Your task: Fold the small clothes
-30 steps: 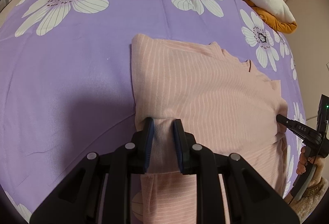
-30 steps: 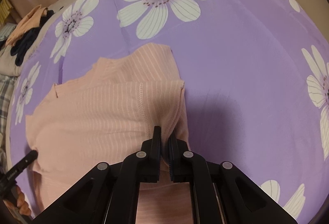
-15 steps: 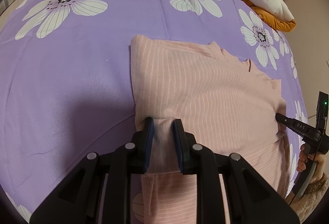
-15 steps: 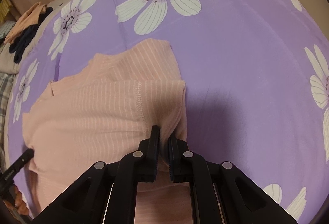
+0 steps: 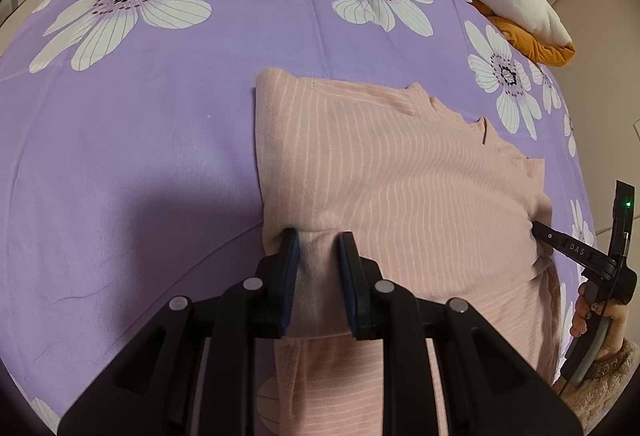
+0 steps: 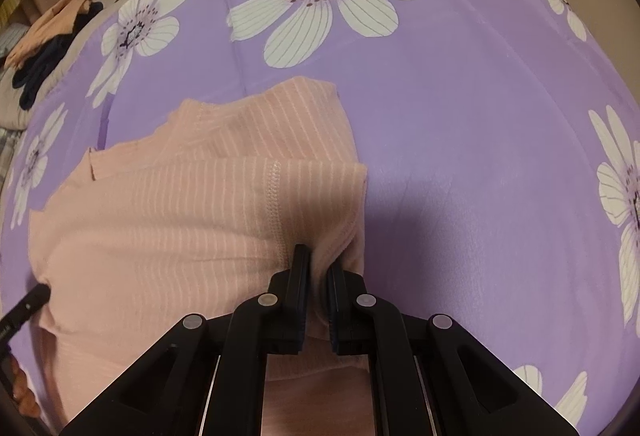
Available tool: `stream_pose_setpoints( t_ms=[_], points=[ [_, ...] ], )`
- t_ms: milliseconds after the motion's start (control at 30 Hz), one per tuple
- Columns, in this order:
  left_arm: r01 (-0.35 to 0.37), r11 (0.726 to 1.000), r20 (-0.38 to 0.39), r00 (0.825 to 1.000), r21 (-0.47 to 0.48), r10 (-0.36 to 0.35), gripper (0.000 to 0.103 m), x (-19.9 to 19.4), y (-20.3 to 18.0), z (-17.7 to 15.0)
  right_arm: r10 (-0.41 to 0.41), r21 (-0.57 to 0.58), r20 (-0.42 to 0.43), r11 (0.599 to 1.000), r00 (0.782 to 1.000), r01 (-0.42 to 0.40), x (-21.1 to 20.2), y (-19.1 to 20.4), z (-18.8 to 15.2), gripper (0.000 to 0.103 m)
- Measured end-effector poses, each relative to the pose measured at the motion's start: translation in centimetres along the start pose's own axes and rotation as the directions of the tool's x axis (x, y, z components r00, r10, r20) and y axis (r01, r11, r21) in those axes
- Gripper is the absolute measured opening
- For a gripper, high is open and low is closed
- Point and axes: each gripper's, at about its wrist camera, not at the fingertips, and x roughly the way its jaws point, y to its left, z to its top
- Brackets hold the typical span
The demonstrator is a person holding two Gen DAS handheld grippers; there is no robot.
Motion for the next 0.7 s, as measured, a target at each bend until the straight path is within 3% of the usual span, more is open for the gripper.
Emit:
stream_pose_setpoints(
  t_ms=[700],
  points=[
    [-0.002,1.000,0.006,1.000,0.002,0.002,0.021,-0.05,0.02,0.06,0.028,0.008,0.002,1.000,1.000,-0.028,0.27,-0.04,-0.19,0.006]
  ],
)
